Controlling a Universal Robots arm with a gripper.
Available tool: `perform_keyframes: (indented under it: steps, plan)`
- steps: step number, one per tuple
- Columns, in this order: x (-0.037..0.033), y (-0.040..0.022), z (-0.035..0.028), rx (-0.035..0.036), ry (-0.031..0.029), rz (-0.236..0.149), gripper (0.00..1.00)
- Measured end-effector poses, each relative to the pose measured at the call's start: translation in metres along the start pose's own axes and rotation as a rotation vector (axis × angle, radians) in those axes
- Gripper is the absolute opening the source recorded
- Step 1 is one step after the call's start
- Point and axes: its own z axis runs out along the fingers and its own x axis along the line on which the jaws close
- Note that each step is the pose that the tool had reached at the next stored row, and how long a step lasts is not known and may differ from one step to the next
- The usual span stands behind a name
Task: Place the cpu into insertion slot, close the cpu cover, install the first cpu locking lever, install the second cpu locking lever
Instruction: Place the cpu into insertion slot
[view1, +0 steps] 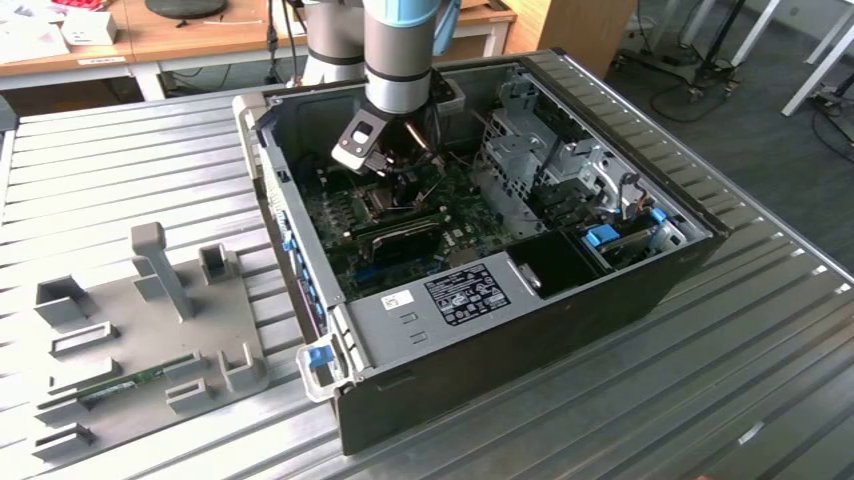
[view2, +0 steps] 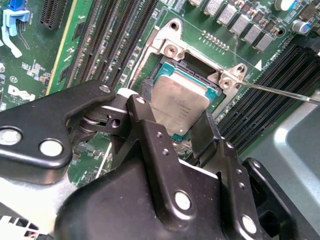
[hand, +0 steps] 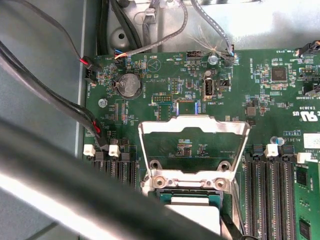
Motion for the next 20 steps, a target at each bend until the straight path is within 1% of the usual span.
perform_keyframes:
  steps: [3, 4, 5, 7, 20]
  plan:
    - [0.0000, 0.0000, 0.0001, -0.0001, 0.0001, 0.000, 0.54]
    - [0.0003, 0.0002, 0.0007, -0.0015, 0.0018, 0.000, 0.55]
    - [0.0003, 0.0002, 0.0007, -0.0011, 0.0016, 0.000, 0.61]
    - [0.0000, 0.0000, 0.0001, -0.0001, 0.0001, 0.000, 0.61]
    - [0.0001, 0.0001, -0.0008, -0.0001, 0.0002, 0.000, 0.61]
